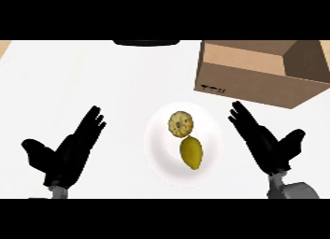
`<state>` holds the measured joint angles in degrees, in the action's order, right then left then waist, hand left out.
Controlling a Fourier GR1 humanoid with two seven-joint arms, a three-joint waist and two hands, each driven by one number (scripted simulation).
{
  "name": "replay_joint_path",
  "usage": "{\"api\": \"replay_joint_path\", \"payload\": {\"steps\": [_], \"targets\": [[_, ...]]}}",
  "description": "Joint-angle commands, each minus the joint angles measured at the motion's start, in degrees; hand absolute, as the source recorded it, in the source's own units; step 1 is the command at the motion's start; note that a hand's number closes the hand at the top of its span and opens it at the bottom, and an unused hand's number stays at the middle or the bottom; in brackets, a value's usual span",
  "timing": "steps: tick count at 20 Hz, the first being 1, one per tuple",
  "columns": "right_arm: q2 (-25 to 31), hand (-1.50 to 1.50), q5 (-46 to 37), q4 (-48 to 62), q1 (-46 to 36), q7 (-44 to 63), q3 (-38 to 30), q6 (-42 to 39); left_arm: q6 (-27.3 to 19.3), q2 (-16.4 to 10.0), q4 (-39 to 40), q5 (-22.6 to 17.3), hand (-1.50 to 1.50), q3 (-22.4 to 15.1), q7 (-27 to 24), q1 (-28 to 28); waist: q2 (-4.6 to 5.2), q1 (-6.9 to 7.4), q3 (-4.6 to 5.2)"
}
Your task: Pick the lemon from the plate and place it in the cardboard box
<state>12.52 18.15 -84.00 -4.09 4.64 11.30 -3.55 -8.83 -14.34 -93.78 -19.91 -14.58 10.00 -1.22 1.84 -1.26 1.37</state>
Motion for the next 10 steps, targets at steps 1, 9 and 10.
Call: {"api": "replay_joint_path", "payload": {"steps": [1,9,10], "targets": [[-0.3,1.5,-5.7,-2.8,1.8,-2.2,-0.3,6.4,-2.0,1.1,4.2,1.4,0.0,1.9,-0.2,2.5,-1.84,0.49,-1.32],[4.0,1.5,-31.0,-7.9,9.3,-5.6,-7.3,35.6,-9.6,-5.8,7.7,7.6,0.0,10.1,-4.7,-2.5,-2.88,-3.85,-0.88],[0.3,1.5,-33.7,-9.8,11.1,-7.3,-4.7,39.5,-9.7,-5.7,8.1,7.8,0.0,10.3,-5.3,-1.8,-2.71,-3.26,-1.02]]}}
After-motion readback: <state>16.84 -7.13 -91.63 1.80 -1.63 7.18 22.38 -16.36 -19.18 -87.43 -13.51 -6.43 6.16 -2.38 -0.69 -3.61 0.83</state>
